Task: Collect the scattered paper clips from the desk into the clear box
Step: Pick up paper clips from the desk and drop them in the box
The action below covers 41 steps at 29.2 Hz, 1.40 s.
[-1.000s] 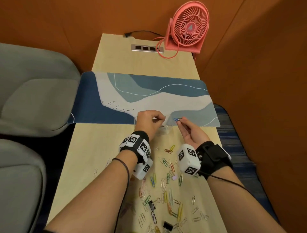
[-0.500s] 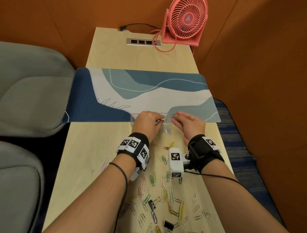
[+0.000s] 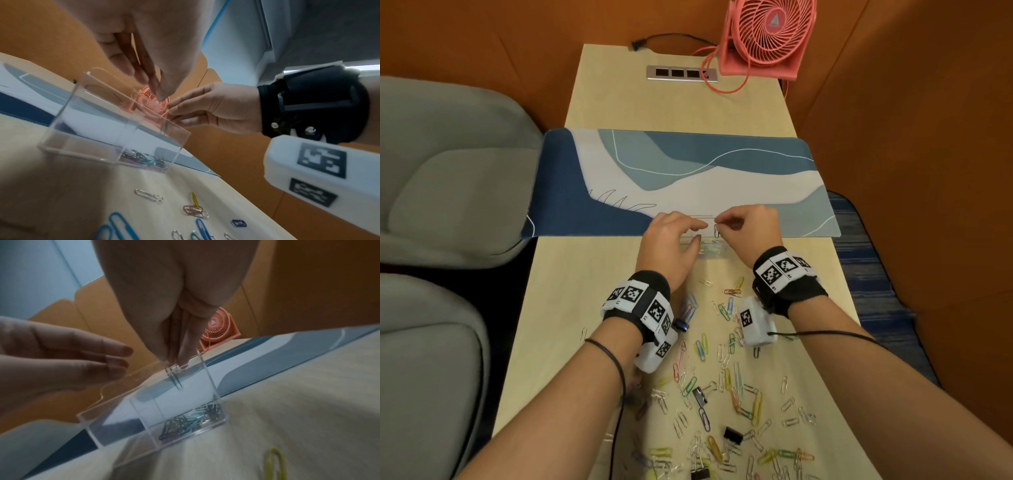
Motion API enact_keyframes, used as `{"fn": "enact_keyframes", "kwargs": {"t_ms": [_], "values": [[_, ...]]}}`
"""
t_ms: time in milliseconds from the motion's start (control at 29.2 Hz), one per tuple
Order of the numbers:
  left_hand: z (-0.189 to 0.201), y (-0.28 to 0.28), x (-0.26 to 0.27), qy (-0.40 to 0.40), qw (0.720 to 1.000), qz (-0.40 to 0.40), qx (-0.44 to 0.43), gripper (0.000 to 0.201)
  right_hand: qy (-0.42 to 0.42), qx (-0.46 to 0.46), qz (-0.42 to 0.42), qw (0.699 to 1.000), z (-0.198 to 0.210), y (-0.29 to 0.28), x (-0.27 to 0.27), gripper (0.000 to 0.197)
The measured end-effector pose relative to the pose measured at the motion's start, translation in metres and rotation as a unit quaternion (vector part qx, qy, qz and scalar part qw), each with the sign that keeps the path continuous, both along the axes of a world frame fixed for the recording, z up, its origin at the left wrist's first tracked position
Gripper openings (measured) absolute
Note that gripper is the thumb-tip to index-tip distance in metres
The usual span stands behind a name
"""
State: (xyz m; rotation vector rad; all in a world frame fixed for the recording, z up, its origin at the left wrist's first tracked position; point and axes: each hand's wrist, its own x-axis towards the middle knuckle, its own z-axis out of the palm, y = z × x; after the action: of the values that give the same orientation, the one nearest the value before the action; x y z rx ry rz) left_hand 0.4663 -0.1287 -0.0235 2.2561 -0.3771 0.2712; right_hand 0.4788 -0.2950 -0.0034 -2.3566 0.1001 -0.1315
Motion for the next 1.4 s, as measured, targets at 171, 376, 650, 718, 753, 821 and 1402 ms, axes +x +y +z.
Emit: {"fn": "enact_keyframes", "kwargs": {"t_ms": [171, 376, 650, 718, 753, 821, 1402], "values": [[0.006, 0.016, -0.030, -0.002, 1.000, -0.011, -0.007, 0.022, -0.012, -0.036, 0.043, 0.998, 0.015, 0.003, -0.024, 0.016], [0.010, 0.053, -0.130, 0.196, 0.979, -0.046, -0.014, 0.017, 0.086, 0.011, 0.099, 0.991, 0.007, -0.001, -0.156, 0.009], [0.006, 0.128, -0.295, 0.341, 0.937, 0.001, 0.075, 0.013, 0.459, 0.038, 0.311, 0.832, -0.003, 0.013, -0.366, 0.014], [-0.003, 0.151, -0.335, 0.320, 0.938, 0.088, 0.103, 0.012, 0.530, 0.020, 0.335, 0.778, -0.006, 0.008, -0.400, 0.019], [-0.007, 0.160, -0.353, 0.312, 0.934, 0.133, 0.111, 0.011, 0.560, 0.006, 0.341, 0.756, -0.008, 0.004, -0.413, 0.020], [-0.014, 0.173, -0.386, 0.315, 0.920, 0.208, 0.106, 0.012, 0.604, -0.033, 0.349, 0.716, -0.010, 0.000, -0.435, 0.020], [-0.033, 0.107, -0.469, 0.314, 0.946, 0.029, 0.069, 0.086, 0.334, -0.131, 0.174, 0.917, -0.015, -0.020, -0.466, 0.019]]}}
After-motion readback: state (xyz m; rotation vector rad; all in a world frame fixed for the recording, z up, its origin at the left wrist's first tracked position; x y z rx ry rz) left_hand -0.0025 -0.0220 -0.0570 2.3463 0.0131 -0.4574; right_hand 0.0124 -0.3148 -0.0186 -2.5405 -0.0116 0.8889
